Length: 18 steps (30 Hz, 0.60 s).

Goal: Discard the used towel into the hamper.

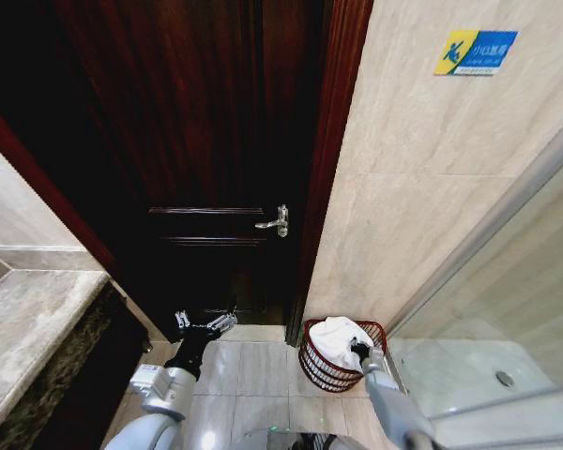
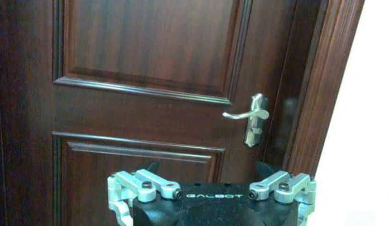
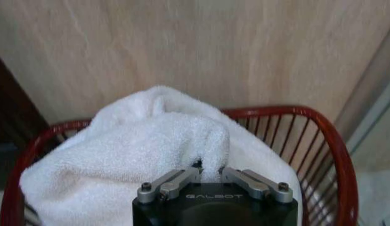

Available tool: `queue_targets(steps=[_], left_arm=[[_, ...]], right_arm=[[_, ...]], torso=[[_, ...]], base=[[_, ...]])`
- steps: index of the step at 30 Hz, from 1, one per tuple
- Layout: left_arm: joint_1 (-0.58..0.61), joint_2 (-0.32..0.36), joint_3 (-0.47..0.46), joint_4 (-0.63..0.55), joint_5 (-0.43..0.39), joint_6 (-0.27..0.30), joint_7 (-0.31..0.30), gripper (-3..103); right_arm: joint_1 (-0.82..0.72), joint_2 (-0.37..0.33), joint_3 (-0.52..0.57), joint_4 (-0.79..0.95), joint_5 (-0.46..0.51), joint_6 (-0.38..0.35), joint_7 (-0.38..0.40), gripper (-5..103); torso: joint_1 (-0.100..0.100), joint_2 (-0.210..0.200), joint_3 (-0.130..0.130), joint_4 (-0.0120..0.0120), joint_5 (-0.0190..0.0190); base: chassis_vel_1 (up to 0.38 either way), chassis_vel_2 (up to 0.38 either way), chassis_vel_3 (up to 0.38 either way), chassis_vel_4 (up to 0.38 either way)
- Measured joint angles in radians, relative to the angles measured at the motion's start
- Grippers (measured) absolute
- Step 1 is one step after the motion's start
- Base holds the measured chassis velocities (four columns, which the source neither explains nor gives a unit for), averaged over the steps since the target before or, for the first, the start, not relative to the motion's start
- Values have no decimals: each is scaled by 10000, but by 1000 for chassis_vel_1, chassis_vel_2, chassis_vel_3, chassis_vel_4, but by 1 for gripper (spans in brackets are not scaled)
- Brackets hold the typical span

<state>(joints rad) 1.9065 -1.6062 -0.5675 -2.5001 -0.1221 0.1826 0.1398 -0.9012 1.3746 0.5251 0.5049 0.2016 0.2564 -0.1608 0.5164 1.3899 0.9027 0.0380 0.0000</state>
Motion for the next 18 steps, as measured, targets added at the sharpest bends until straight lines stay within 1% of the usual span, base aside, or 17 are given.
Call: queue_targets(steps=[5,8,9,10,11,12,14,15,16,18], left_arm=[[0,0,0,0,0,0,0,100],[0,1,0,1,0,0,0,100],[0,0,0,0,0,0,0,100],[0,0,0,0,0,0,0,100],[0,0,0,0,0,0,0,100],[0,0,0,0,0,0,0,100],[0,0,0,0,0,0,0,100],[0,0,0,0,0,0,0,100],[0,0,0,0,0,0,0,100],[-1,-1,0,0,0,0,0,100]], right_arm=[[-90,-49,43,-72,17,-10,-237,2],[-97,-151,60,-72,14,-79,-351,2],[-97,-199,71,-71,-33,-220,-351,2],[-89,-271,86,-54,-204,-517,-305,2],[-64,-307,105,-73,-366,-664,-277,2],[-64,-307,105,-73,-366,-664,-277,2],[43,-366,222,-273,-1217,-1154,-229,2],[64,-374,251,-373,-1510,-1313,-259,2],[64,-374,251,-373,-1510,-1313,-259,2],[126,-347,326,-626,-2053,-1521,-302,2]], torso=[[-2,0,-1,1,2],[-2,0,0,1,0],[-2,0,-1,1,2],[-2,0,-1,1,2],[0,0,0,0,-4],[0,0,0,0,-4],[0,0,-1,0,-2],[3,-1,0,-1,-8],[3,-1,0,-1,-8],[15,-4,3,0,-3]], base=[[-32,31,28,-29],[-106,117,92,-114],[-135,136,156,-171],[-199,178,156,-198],[-199,178,192,-198],[-199,178,192,-198],[-207,217,180,-220],[-227,221,192,-229],[-227,221,192,-229],[-141,194,178,-156]])
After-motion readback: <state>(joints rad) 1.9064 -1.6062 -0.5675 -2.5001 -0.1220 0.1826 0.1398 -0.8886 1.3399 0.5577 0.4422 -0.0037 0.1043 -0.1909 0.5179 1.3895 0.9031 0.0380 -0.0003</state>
